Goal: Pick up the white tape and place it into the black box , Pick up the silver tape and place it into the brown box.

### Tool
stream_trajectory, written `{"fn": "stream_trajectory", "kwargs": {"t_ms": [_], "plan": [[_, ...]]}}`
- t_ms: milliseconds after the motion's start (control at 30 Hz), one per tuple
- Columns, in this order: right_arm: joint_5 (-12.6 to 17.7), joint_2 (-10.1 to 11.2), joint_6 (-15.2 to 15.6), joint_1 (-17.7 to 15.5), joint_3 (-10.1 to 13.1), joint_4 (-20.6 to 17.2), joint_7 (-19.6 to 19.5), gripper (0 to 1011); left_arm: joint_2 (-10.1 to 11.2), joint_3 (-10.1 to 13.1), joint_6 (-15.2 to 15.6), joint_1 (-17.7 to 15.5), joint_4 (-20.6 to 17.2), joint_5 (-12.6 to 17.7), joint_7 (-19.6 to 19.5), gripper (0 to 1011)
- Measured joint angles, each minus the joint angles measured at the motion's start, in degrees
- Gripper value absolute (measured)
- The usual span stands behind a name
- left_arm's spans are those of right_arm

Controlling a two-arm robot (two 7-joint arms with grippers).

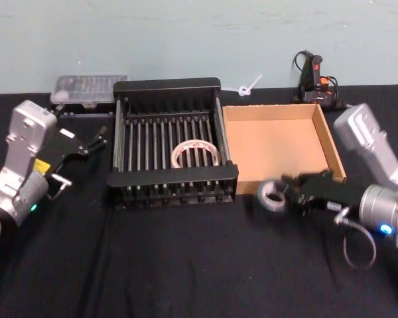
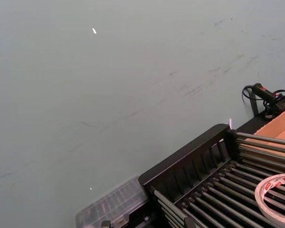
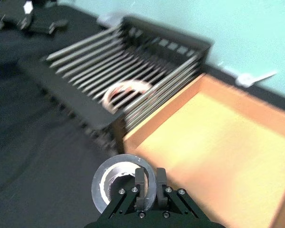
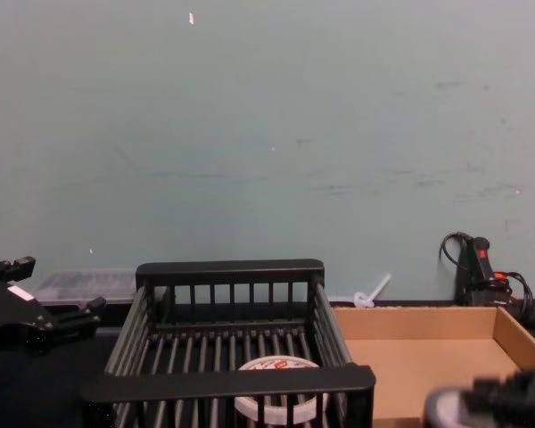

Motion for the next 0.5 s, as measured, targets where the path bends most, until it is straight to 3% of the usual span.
{"fn": "stream_trajectory", "kwargs": {"t_ms": [267,500], "plan": [[0.26,-2.61,-0.14,2.44,3.23,1.77,-4.78,150,0.0,0.0,0.0,0.0,0.0,0.0,0.0,1001],[-0.77,-5.16,0.81,5.01,4.51,4.72,-7.29,150,0.0,0.0,0.0,0.0,0.0,0.0,0.0,1001]]}}
